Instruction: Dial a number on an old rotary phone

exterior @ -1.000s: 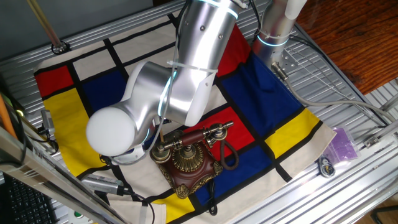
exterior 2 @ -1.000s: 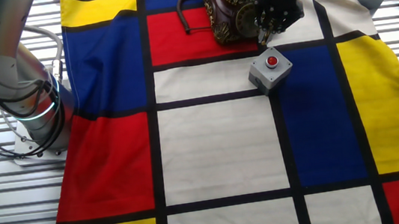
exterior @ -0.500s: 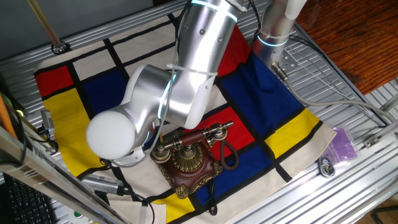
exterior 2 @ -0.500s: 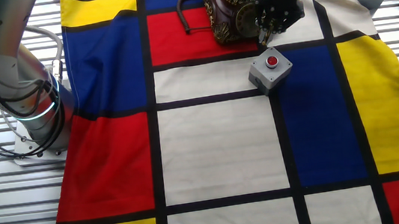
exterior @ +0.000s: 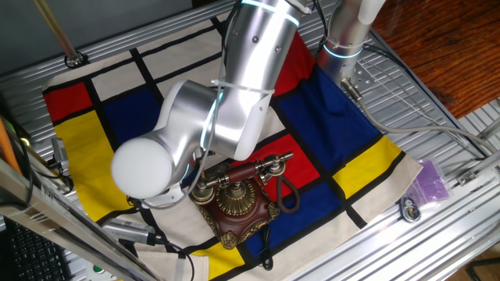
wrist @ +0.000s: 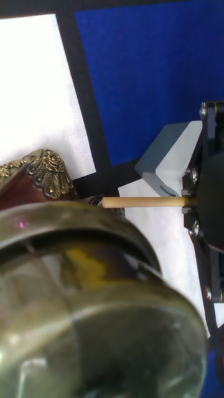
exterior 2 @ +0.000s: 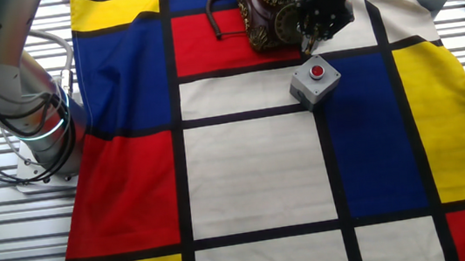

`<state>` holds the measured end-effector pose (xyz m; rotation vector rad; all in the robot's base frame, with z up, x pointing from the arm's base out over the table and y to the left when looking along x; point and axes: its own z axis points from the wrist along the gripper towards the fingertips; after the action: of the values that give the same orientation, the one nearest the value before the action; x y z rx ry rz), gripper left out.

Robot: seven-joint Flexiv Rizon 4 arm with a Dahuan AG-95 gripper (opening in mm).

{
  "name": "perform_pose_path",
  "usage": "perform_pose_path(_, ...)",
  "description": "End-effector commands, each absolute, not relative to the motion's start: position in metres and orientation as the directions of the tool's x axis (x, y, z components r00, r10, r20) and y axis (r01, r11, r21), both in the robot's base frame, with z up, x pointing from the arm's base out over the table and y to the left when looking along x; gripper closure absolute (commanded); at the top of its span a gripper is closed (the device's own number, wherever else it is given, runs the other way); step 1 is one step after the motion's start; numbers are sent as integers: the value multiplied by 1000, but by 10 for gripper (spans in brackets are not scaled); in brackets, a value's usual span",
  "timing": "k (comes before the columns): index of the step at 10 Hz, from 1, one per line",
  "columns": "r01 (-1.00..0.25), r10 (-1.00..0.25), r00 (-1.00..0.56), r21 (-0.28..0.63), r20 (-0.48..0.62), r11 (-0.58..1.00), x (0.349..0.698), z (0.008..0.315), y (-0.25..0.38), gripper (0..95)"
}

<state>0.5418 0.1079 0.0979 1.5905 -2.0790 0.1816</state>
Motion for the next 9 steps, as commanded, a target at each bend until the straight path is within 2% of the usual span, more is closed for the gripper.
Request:
perform_pose_path(1,-934,-865,-180,194,469,299,541,96,107,950)
perform_pose_path(4,-930,-877,-204,193,434,312,543,103,104,950)
perform_pose_path(9,-887,-858,-357,155,370,436,538,125,107,950)
